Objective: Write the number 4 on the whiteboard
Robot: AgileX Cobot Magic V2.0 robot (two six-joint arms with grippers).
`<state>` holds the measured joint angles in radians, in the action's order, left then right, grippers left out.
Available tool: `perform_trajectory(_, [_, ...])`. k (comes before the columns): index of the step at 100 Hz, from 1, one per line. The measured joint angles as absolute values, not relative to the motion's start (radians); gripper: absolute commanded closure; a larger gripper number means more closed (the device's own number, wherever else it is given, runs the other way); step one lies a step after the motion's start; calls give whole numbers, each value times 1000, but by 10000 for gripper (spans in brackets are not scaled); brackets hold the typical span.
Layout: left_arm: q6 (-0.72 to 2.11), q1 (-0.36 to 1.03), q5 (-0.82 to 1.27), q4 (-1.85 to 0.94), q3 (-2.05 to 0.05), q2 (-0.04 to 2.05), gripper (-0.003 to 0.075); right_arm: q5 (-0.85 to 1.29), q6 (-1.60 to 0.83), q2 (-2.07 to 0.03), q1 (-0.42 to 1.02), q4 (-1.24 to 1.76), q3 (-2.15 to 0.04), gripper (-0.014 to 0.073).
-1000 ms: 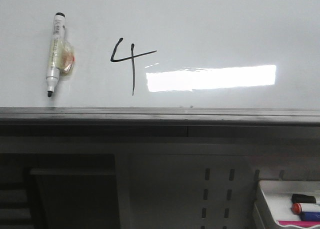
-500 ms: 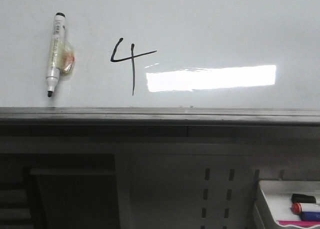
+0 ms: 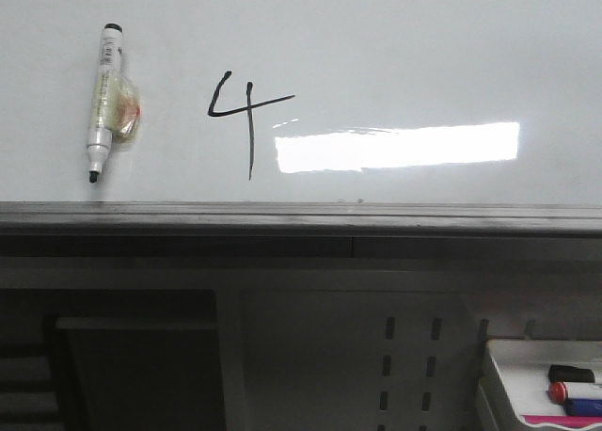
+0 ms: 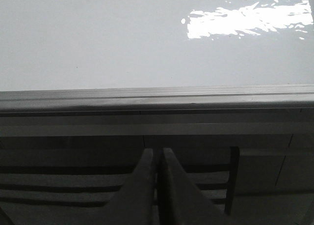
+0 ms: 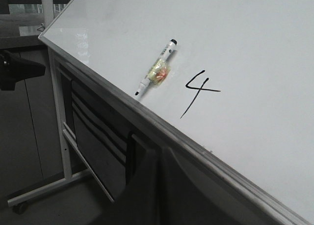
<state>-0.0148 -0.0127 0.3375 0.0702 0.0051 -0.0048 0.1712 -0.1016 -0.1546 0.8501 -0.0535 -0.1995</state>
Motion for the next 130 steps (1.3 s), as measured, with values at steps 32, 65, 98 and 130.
perform_trajectory(32, [-15, -13, 338, 70, 5, -5, 741, 171, -102, -155, 850, -53, -200, 658])
perform_trajectory(65, [-15, -13, 338, 71, 5, -5, 741, 100, -102, -155, 713, -53, -193, 658])
perform_trajectory(98, [-14, -13, 338, 71, 5, -5, 741, 91, -102, -155, 172, -53, -191, 658])
perform_trajectory(130, [-14, -13, 338, 71, 5, -5, 741, 122, -101, -107, -41, -53, -120, 658])
